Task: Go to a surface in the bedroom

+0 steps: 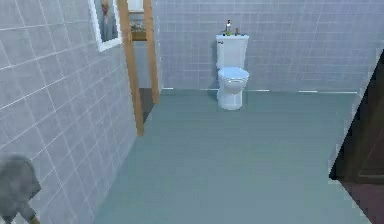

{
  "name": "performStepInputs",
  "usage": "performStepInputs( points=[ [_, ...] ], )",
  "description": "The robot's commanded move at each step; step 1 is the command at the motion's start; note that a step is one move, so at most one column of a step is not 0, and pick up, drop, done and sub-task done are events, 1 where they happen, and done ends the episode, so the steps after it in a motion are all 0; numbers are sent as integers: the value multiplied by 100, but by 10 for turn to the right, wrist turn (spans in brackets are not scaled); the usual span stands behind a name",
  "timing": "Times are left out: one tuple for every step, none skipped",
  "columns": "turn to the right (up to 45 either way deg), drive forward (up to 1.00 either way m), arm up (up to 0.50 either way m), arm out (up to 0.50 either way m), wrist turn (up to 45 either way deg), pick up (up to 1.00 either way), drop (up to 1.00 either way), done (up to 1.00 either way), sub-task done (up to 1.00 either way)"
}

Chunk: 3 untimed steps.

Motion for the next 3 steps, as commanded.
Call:
performStepInputs(
  points=[
    [0,30,0,0,0,0,0,0,0],
    [30,0,0,0,0,0,0,0,0],
    [0,100,0,0,0,0,0,0,0]
  ],
)
